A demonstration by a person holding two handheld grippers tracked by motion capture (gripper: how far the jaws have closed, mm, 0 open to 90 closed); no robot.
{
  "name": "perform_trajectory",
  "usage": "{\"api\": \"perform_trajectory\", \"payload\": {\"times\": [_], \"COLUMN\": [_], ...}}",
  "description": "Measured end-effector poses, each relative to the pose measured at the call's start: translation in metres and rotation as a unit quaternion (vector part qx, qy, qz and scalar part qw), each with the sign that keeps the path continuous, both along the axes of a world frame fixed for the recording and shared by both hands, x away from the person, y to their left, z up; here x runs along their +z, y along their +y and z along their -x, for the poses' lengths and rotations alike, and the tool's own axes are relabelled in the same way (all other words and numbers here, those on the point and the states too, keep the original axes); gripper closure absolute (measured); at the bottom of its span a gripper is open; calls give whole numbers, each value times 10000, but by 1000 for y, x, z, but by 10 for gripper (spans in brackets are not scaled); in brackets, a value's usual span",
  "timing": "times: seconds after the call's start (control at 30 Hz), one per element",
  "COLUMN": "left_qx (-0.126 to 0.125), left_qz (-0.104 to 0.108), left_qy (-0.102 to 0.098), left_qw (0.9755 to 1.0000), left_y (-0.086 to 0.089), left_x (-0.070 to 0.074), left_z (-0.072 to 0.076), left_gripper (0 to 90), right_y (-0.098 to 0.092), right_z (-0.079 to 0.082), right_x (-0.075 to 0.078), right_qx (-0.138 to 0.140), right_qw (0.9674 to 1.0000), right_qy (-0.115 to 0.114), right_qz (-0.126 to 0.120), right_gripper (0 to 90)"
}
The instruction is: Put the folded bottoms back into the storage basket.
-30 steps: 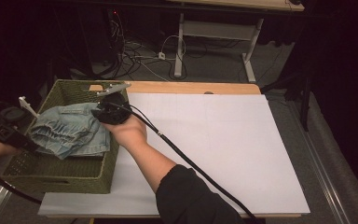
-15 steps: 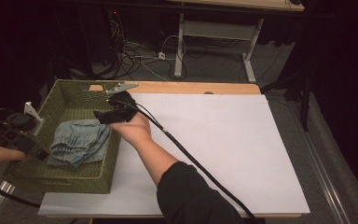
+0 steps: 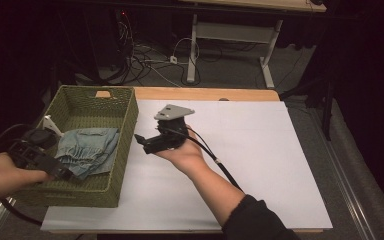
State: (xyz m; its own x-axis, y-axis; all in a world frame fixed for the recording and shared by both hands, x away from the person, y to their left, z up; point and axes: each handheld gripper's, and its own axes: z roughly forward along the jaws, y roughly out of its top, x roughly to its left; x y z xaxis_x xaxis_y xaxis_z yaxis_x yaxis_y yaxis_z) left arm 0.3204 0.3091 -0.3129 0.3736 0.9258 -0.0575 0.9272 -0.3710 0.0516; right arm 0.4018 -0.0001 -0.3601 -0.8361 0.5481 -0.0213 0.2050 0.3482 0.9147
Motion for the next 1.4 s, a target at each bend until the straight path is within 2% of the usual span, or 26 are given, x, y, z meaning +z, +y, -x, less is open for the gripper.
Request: {"api": "perform_trajectory", "payload": {"times": [0.27,0.33,0.47,0.7,0.73,0.8,0.93,1.1,1.23,1.3,1.33,1.4], "left_qx": [-141,-163,-261,-637,-662,-734,-1030,-1446,-1701,-1807,-1902,-1984], "left_qz": [-104,-60,-107,-209,-293,-249,-224,-207,-187,-154,-174,-183], "left_qy": [-62,-107,-103,-96,-133,-198,-317,-438,-459,-440,-425,-343], "left_qw": [9998,9998,9995,9977,9973,9968,9939,9883,9842,9824,9807,9794], "left_y": [-45,-55,-76,-116,-121,-130,-154,-186,-205,-212,-215,-221], "left_x": [7,10,8,7,7,10,14,10,-6,-18,-24,-38], "left_z": [4,5,6,3,1,-4,-11,-18,-24,-27,-28,-32], "left_gripper": [0,0,0,0,0,0,0,0,0,0,0,0], "right_y": [-70,-87,-117,-163,-169,-181,-203,-227,-242,-248,-250,-253], "right_z": [16,21,32,50,53,58,69,86,96,98,99,100], "right_x": [-16,-21,-31,-43,-44,-48,-56,-64,-70,-73,-75,-78], "right_qx": [-191,-245,-382,-645,-674,-753,-952,-1210,-1351,-1408,-1438,-1498], "right_qw": [9998,9996,9991,9977,9975,9970,9951,9923,9905,9898,9894,9886], "right_qy": [-86,-112,-176,-216,-205,-180,-249,-243,-248,-230,-177,-121], "right_qz": [11,-14,-23,-14,-31,-70,-25,42,-4,-11,-36,-42], "right_gripper": [0,0,0,0,0,0,0,0,0,0,0,0]}}
